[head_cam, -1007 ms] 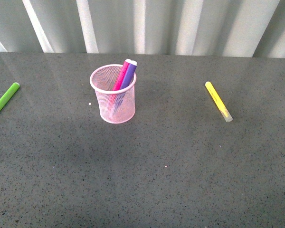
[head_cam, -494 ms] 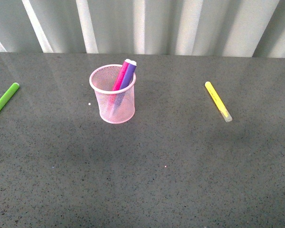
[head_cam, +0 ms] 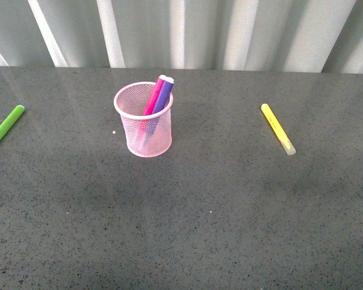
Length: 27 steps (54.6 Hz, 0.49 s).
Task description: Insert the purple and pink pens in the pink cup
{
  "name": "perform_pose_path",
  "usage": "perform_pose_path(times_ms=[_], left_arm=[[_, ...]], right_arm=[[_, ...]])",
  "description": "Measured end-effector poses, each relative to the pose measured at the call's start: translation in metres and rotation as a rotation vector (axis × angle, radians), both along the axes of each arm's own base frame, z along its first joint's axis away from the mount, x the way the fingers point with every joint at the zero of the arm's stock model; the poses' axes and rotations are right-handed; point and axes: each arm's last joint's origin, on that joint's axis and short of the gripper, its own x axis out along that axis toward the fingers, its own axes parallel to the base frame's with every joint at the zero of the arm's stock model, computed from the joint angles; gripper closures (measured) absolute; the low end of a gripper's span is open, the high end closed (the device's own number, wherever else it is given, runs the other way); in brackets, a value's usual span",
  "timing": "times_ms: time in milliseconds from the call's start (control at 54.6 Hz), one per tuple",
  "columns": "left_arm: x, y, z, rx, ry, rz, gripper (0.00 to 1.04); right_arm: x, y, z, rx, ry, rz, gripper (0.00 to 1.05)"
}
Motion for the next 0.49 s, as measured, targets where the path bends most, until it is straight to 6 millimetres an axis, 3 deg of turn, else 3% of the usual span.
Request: perform_pose_path(times_ms=[494], left_arm=[[0.0000,0.0000,0.0000,0.000,0.000,0.000,0.07]], right_arm=[[-0.0103,0.0000,-0.0002,0.000,-0.001,0.000,1.01]])
